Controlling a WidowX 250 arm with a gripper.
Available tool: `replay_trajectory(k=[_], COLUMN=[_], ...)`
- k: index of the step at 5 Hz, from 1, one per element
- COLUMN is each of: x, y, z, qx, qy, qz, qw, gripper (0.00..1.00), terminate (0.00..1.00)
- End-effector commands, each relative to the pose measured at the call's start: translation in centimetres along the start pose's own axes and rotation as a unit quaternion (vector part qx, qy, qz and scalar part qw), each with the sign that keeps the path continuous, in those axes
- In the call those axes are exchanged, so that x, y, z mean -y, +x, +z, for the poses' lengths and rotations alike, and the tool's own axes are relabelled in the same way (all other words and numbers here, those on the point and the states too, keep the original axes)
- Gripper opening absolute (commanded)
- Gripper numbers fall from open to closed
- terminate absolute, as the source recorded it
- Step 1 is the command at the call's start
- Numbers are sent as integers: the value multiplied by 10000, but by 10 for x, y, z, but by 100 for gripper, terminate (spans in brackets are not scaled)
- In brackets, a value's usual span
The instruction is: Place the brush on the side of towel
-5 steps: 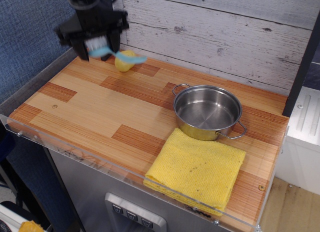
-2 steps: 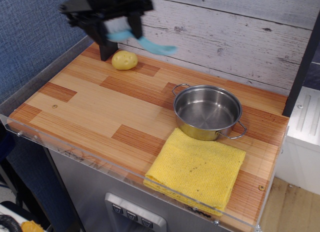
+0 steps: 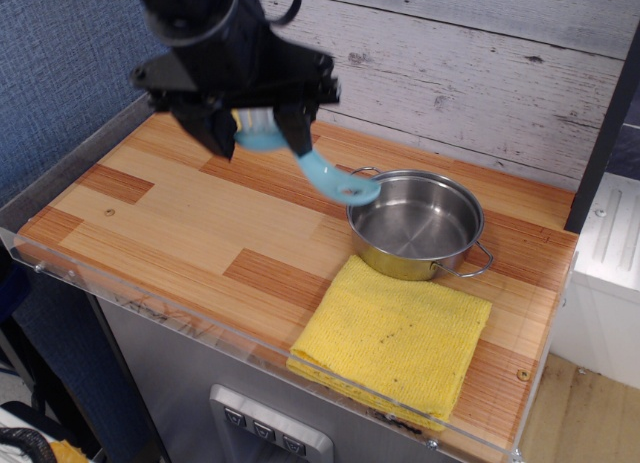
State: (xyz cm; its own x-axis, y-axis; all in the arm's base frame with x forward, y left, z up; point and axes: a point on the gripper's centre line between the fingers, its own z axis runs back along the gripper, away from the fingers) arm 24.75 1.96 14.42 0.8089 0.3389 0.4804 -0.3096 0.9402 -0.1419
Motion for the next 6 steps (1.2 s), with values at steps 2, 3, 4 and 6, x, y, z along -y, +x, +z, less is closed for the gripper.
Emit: replay_trajectory(k=[2,3,4,6], x=[-39,-45,-52,-56], y=[-20,-23,-32,-43], z=[-15,-24,-34,-57], qx=[-113,-136,-254,-272], qy=[229,283,341,351], qz=[-322,-335,-398,-516], qw=[9992,9989,9983,9977], gripper=[0,0,0,0], terminate=[0,0,0,0])
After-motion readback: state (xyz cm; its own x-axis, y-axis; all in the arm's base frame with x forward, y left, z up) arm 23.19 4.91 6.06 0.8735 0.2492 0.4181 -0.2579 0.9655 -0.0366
